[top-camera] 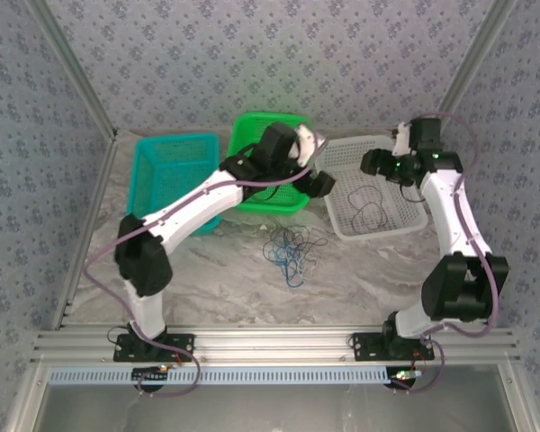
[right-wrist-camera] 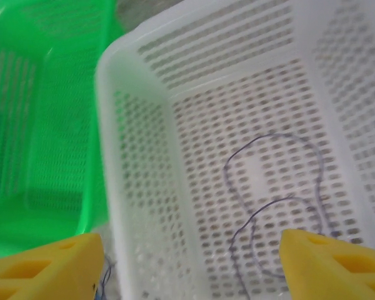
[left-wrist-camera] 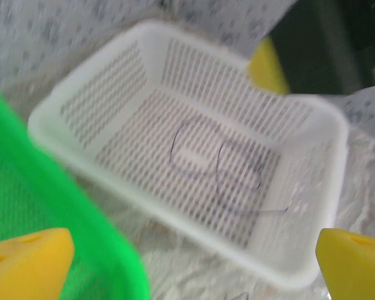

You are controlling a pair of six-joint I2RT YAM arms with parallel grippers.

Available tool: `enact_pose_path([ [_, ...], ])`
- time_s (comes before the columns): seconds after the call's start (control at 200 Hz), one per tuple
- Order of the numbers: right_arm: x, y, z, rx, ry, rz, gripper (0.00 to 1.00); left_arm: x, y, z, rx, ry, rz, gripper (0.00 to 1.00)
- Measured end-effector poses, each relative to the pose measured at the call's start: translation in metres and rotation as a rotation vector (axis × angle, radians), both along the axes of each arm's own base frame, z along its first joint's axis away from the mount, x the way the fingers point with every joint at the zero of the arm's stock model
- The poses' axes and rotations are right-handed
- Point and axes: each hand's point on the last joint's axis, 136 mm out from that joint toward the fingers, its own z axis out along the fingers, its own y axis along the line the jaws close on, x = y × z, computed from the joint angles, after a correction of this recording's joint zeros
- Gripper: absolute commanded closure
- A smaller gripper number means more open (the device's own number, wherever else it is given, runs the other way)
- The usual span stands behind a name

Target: Untangle the cables

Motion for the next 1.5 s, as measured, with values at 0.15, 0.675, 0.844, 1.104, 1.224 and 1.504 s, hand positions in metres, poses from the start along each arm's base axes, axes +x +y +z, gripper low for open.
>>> enact_pose_path([
  [0.15,-0.041,0.066,-0.01,0.055,0.03,0.188,0.28,-0.004,0.062,-0.048,0.015,0.097,0.131,0.0],
  [0.675,-0.147,0.145,-0.092,0.233,0.385,0.254,0.4,-0.036,0.142,-0.013,-0.103,-0.07,0.332,0.01],
  [0.844,-0.16,0.154,-0.108,0.246,0.444,0.226,0.46,-0.037,0.145,-0.024,-0.084,-0.058,0.34,0.01],
  [1.104,-0.15,0.157,-0.136,0.214,0.45,0.145,0.55,-0.038,0.146,-0.028,-0.082,-0.047,0.343,0.01],
  [1.224,-0.146,0.155,-0.15,0.196,0.444,0.103,0.58,-0.038,0.146,-0.028,-0.082,-0.047,0.343,0.01],
  [1.504,-0.13,0.154,-0.155,0.19,0.38,0.041,0.69,-0.039,0.146,-0.031,-0.078,-0.043,0.343,0.01],
])
